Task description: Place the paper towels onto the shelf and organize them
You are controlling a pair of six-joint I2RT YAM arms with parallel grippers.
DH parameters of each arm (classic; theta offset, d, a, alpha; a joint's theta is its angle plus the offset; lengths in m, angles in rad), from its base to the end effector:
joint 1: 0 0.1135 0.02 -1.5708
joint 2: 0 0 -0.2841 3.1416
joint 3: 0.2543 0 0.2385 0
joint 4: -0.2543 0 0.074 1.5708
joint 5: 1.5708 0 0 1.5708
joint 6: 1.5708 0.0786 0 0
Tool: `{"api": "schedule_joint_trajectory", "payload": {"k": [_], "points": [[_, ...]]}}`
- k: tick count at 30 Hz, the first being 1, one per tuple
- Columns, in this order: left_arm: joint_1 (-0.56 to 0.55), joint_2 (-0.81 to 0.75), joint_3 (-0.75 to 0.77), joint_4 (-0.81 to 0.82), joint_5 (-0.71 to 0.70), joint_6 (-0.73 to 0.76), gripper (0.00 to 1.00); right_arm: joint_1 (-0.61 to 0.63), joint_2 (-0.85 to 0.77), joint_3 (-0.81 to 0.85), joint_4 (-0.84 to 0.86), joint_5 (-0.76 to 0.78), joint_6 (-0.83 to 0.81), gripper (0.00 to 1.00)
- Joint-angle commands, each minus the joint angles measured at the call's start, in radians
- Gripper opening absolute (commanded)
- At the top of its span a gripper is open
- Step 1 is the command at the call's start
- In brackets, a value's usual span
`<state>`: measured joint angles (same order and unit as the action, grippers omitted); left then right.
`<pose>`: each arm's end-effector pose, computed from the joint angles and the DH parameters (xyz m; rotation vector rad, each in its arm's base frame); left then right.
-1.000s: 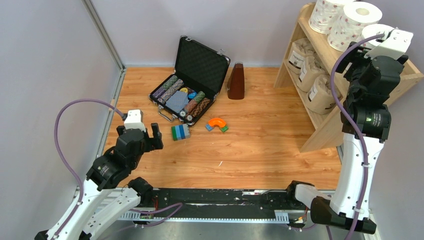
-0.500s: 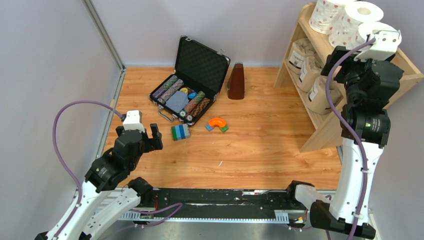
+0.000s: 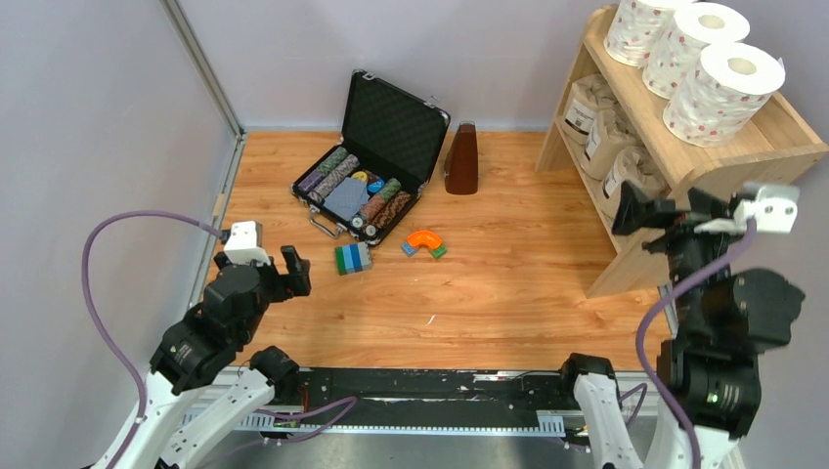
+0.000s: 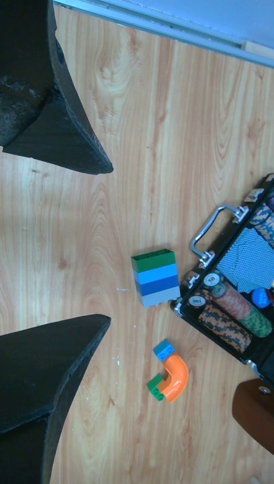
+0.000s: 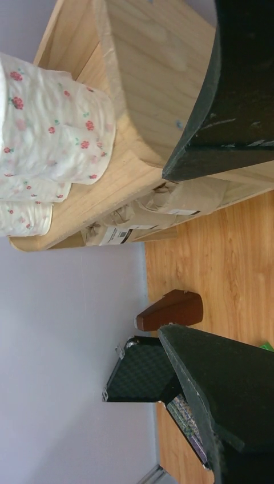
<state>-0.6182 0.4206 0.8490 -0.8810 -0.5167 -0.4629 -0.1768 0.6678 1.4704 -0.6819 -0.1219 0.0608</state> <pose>0.0826 -0.0111 0.3177 -0.1692 1.9581 -0.1850 0.0657 -0.0020 0.5154 0.0726 1.4492 -0.0065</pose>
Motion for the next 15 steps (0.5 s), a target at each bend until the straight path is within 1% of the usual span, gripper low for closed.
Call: {"api": "schedule_joint_trajectory", "payload": {"k": [1, 4, 8, 12, 15], "points": [[0.006, -0.036, 0.085, -0.008, -0.015, 0.017, 1.00, 0.005, -0.159, -0.118, 0.003, -0.034, 0.068, 1.00], [0.006, -0.062, 0.120, -0.017, -0.041, 0.034, 1.00, 0.005, -0.286, -0.230, -0.014, -0.049, 0.116, 1.00], [0.005, -0.129, 0.111, -0.005, -0.107, 0.048, 1.00, 0.005, -0.440, -0.359, -0.053, -0.047, 0.177, 1.00], [0.006, -0.224, 0.076, -0.006, -0.180, 0.010, 1.00, 0.005, -0.572, -0.427, -0.057, -0.032, 0.219, 1.00], [0.006, -0.319, 0.041, 0.014, -0.224, -0.022, 1.00, 0.005, -0.629, -0.442, -0.073, -0.015, 0.220, 1.00]]}}
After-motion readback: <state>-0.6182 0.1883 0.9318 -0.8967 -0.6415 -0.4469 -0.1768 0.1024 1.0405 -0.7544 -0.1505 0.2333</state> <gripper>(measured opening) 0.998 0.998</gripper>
